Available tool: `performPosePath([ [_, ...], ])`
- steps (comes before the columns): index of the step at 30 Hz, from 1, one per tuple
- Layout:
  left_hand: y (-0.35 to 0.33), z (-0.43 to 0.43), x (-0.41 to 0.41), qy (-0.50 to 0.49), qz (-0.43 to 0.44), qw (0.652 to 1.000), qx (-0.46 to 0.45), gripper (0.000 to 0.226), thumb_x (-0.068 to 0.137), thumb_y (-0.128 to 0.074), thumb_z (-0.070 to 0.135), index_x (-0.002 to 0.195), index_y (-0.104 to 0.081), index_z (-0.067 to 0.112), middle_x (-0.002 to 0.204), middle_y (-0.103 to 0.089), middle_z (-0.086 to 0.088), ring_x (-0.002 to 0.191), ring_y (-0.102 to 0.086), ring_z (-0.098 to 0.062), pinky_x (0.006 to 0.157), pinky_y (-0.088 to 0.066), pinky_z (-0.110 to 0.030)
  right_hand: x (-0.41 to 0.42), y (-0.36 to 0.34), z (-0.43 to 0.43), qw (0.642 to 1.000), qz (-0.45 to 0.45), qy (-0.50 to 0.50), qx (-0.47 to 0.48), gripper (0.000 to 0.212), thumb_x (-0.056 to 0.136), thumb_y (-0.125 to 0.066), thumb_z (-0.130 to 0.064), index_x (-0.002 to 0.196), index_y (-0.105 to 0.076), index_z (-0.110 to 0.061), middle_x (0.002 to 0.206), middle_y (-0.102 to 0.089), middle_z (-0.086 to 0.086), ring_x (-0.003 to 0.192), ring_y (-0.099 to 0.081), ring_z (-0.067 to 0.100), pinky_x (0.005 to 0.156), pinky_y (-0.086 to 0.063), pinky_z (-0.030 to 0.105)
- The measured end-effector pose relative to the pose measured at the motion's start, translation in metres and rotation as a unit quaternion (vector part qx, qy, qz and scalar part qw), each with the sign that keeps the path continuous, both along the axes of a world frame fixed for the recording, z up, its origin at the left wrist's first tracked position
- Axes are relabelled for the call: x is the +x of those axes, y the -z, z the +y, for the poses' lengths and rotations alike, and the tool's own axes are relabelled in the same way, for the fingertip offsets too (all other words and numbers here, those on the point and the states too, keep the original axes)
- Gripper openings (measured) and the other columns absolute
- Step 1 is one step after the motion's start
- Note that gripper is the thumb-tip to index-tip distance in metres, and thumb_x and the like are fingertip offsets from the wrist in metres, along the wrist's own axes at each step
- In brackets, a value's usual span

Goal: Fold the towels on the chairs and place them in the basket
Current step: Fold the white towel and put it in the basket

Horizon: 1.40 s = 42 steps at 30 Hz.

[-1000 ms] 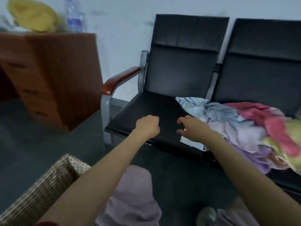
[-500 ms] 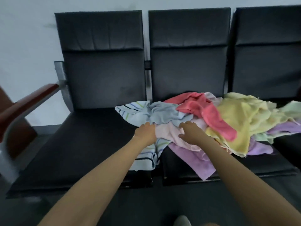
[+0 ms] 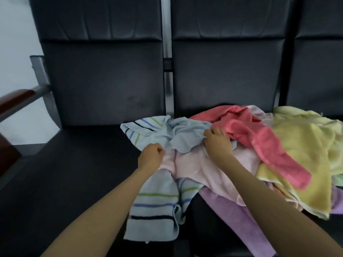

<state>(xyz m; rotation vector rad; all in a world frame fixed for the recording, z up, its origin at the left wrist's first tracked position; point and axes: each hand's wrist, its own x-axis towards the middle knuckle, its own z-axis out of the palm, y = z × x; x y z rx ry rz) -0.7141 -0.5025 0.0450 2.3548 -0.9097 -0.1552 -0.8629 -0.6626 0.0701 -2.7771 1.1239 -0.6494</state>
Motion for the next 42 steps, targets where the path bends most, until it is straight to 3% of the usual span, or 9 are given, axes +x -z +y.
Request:
performPosePath([
  [4, -0.029, 0.019, -0.002, -0.080, 0.102, 0.972, -0.196, 0.011, 0.098, -0.047, 0.018, 0.093, -0.054, 0.011, 0.086, -0.056, 0.000, 0.076, -0.052, -0.014, 0.062, -0.041, -0.024, 0.002, -0.024, 0.028, 0.990, -0.132, -0.027, -0.031, 0.028, 0.085, -0.044, -0.018, 0.093, -0.066, -0.003, 0.093, -0.062, 0.017, 0.088, -0.054, 0.038, 0.077, -0.043, 0.046],
  [7, -0.056, 0.045, -0.004, -0.118, 0.166, 0.937, -0.282, 0.013, 0.099, -0.041, 0.018, 0.091, -0.049, 0.012, 0.083, -0.051, 0.002, 0.077, -0.052, -0.015, 0.073, -0.051, -0.032, 0.006, -0.063, 0.065, 0.976, -0.202, -0.078, 0.032, 0.023, 0.092, -0.043, -0.015, 0.101, -0.061, -0.003, 0.097, -0.061, 0.018, 0.089, -0.055, 0.037, 0.075, -0.046, 0.045],
  [12, -0.087, 0.126, -0.014, -0.132, 0.133, 0.941, -0.281, 0.015, 0.100, -0.038, 0.019, 0.100, -0.047, 0.008, 0.085, -0.052, 0.000, 0.078, -0.053, -0.016, 0.066, -0.044, -0.029, 0.012, -0.109, 0.148, 0.941, -0.272, -0.176, 0.099, 0.012, 0.095, -0.043, -0.011, 0.084, -0.045, -0.015, 0.084, -0.053, 0.004, 0.079, -0.049, 0.024, 0.069, -0.037, 0.035],
  [15, -0.086, 0.189, -0.017, -0.152, 0.095, 0.961, -0.213, 0.015, 0.099, -0.041, 0.019, 0.100, -0.048, 0.006, 0.088, -0.055, -0.004, 0.074, -0.050, -0.014, 0.060, -0.038, -0.028, 0.010, -0.120, 0.206, 0.935, -0.205, -0.231, 0.176, 0.011, 0.096, -0.043, -0.017, 0.096, -0.053, -0.011, 0.089, -0.061, 0.004, 0.081, -0.054, 0.023, 0.071, -0.043, 0.035],
  [21, -0.056, 0.294, -0.005, -0.242, 0.078, 0.967, 0.003, 0.029, 0.091, -0.047, 0.012, 0.118, -0.059, 0.009, 0.127, -0.051, -0.019, 0.117, -0.046, -0.036, 0.099, -0.041, -0.040, 0.006, -0.087, 0.295, 0.864, 0.093, -0.417, 0.265, 0.028, 0.093, -0.057, -0.034, 0.119, -0.057, -0.023, 0.103, -0.062, -0.006, 0.088, -0.055, 0.006, 0.082, -0.042, 0.019],
  [27, -0.044, 0.309, -0.040, -0.082, 0.050, 0.995, -0.038, 0.020, 0.090, -0.057, 0.017, 0.109, -0.063, 0.016, 0.118, -0.055, -0.008, 0.104, -0.055, -0.020, 0.087, -0.041, -0.025, -0.001, -0.036, 0.276, 0.913, 0.114, -0.296, 0.255, 0.033, 0.095, -0.055, -0.030, 0.125, -0.055, -0.018, 0.126, -0.053, 0.003, 0.116, -0.051, 0.018, 0.097, -0.039, 0.026],
  [34, -0.022, 0.276, -0.079, 0.129, 0.014, 0.980, 0.150, 0.045, 0.082, -0.061, 0.054, 0.117, -0.054, 0.025, 0.122, -0.044, 0.007, 0.114, -0.041, -0.013, 0.099, -0.039, -0.035, -0.009, -0.018, 0.229, 0.950, 0.220, -0.177, 0.136, 0.045, 0.091, -0.044, -0.007, 0.135, -0.041, -0.019, 0.130, -0.041, 0.008, 0.119, -0.039, 0.028, 0.092, -0.041, 0.034],
  [37, -0.011, 0.271, -0.073, 0.123, -0.054, 0.978, 0.162, 0.024, 0.090, -0.056, 0.037, 0.105, -0.057, 0.018, 0.117, -0.045, 0.003, 0.111, -0.043, -0.019, 0.094, -0.039, -0.033, -0.014, -0.015, 0.217, 0.945, 0.256, -0.147, 0.141, 0.045, 0.093, -0.046, -0.013, 0.136, -0.037, -0.017, 0.130, -0.040, 0.010, 0.121, -0.038, 0.029, 0.096, -0.042, 0.038],
  [42, -0.015, 0.271, -0.059, 0.078, 0.027, 0.994, 0.068, 0.011, 0.097, -0.045, 0.017, 0.087, -0.049, 0.015, 0.095, -0.050, 0.000, 0.088, -0.050, -0.018, 0.071, -0.034, -0.023, -0.020, -0.004, 0.209, 0.945, 0.246, -0.127, 0.173, 0.045, 0.090, -0.055, -0.027, 0.129, -0.041, -0.011, 0.122, -0.047, 0.012, 0.109, -0.050, 0.028, 0.089, -0.045, 0.037],
])
